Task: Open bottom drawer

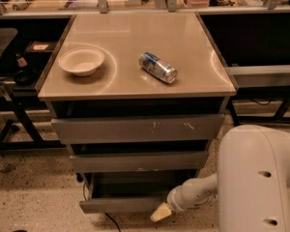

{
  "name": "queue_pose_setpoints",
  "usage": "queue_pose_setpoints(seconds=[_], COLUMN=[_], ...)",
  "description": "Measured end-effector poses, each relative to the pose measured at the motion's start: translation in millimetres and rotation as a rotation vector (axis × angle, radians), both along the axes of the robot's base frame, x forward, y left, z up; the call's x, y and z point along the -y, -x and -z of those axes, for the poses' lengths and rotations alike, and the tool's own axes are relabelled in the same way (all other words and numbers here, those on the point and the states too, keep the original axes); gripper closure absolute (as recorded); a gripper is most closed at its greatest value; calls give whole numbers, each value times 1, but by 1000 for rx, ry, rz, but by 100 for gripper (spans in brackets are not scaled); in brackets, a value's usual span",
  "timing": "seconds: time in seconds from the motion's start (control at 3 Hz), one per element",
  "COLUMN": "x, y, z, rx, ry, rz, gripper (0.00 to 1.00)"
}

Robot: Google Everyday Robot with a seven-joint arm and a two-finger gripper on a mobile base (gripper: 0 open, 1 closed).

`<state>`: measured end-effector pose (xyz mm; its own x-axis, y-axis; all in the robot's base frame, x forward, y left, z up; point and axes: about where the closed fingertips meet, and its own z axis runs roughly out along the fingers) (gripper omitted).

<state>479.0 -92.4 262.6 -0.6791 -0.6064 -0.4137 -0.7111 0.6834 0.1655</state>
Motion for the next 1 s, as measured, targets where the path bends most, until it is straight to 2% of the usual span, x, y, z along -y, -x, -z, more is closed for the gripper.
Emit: queue_pose_setpoints(seconds=[0.33,0.67,1.0], x=[-8,-28,-38], y=[17,-9,-35], z=[9,44,69], rx=[-22,-17,6], ry=[13,15,18], rz=[-57,-114,-137], gripper=[0,0,0])
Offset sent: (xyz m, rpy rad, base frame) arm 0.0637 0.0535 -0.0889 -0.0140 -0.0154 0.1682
